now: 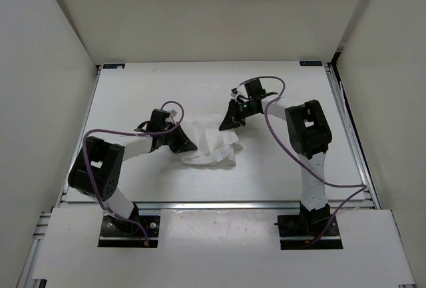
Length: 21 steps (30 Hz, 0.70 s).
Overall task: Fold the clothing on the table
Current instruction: Fold the skirt
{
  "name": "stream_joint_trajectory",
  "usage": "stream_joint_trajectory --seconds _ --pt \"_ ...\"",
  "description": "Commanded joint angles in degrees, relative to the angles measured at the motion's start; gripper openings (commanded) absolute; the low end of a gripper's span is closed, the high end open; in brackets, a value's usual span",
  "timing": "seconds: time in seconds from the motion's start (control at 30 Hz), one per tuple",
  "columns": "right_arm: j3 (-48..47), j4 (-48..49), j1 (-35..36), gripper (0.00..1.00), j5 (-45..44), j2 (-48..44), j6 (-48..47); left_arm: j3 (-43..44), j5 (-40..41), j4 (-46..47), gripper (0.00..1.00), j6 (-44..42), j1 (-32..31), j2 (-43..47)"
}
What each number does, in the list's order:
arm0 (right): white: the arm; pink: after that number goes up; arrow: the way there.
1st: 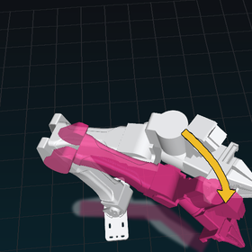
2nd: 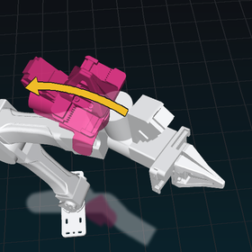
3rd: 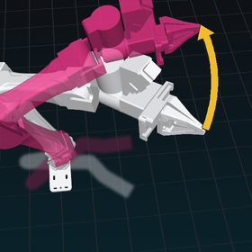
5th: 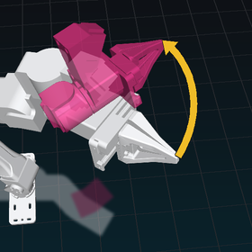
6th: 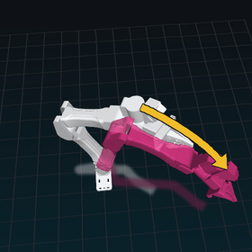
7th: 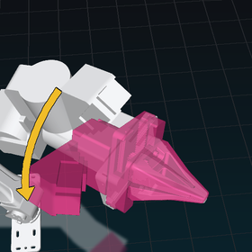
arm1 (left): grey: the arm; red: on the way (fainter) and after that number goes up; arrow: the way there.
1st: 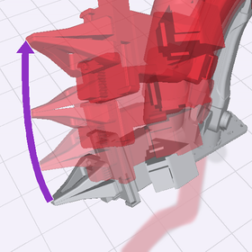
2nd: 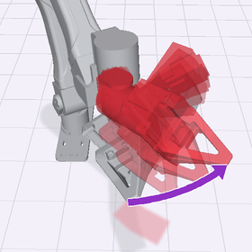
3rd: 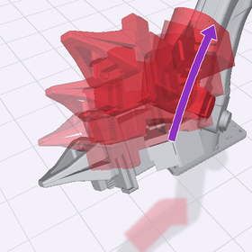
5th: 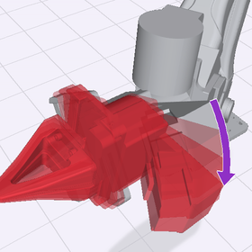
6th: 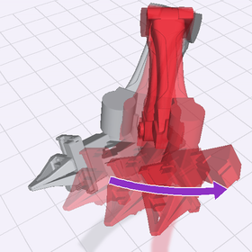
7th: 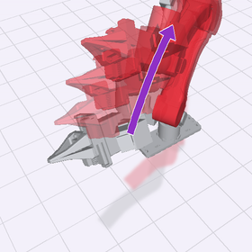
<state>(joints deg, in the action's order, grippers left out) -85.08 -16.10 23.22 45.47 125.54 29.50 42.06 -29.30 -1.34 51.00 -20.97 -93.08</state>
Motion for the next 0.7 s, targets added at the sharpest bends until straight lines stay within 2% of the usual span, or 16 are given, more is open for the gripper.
stream_joint_trajectory --seconds 0.0,0.17,0.33,0.37,0.4,0.43,0.47,0.5,0.57,0.6,0.63,0.67 --pt "0.96 1.33 -1.68 0.0 -0.3 -5.21 -0.15 0.57 11.79 -11.65 0.0 -10.47 4.96 7.29" --pt "2.73 3.18 -2.39 0.0 1.72 -10.83 0.65 -0.49 9.88 -10.09 0.0 -10.23 7.44 8.97" --pt "-1.57 -2.79 -2.31 0.0 2.34 -16.62 -2.59 0.56 7.6 -7.62 0.0 -8.2 5.77 8.88" --pt "-2.19 -4.45 -2.74 0.04 1.64 -18.81 -2.95 1.17 7.16 -8.06 0.0 -8.29 5.94 9.57" --pt "-2.2 -5.86 -2.74 0.12 0.24 -19.88 -4.08 2.48 6.37 -8.5 0.0 -8.64 6.03 10.71" --pt "-2.28 -7.01 -2.83 0.18 -1.34 -22.33 -5.4 4.32 6.19 -10.07 0.06 -9.34 6.29 11.25" --pt "-1.24 -7.37 -3.01 0.29 -2.66 -25.48 -6.28 5.3 6.01 -12.52 0.11 -9.95 6.73 12.73" --pt "-0.45 -8.67 -3.1 0.43 -5.11 -26.91 -7.86 7.4 6.18 -13.59 0.22 -11.61 7.17 14.14" --pt "2.63 -10.17 -4.32 0.6 -8.54 -32.0 -9.45 10.57 10.55 -20.5 0.36 -15.91 7.35 17.03" --pt "4.55 -11.4 -4.85 0.67 -10.47 -33.5 -10.24 11.97 12.75 -22.45 0.45 -17.24 7.35 18.18" --pt "6.66 -12.63 -5.81 0.68 -11.71 -35.43 -10.94 12.6 16.6 -26.3 0.54 -19.6 7.35 19.24" --pt "9.55 -13.08 -7.56 0.68 -12.16 -37.1 -11.3 12.87 20.56 -28.86 0.58 -21.71 7.61 20.12"
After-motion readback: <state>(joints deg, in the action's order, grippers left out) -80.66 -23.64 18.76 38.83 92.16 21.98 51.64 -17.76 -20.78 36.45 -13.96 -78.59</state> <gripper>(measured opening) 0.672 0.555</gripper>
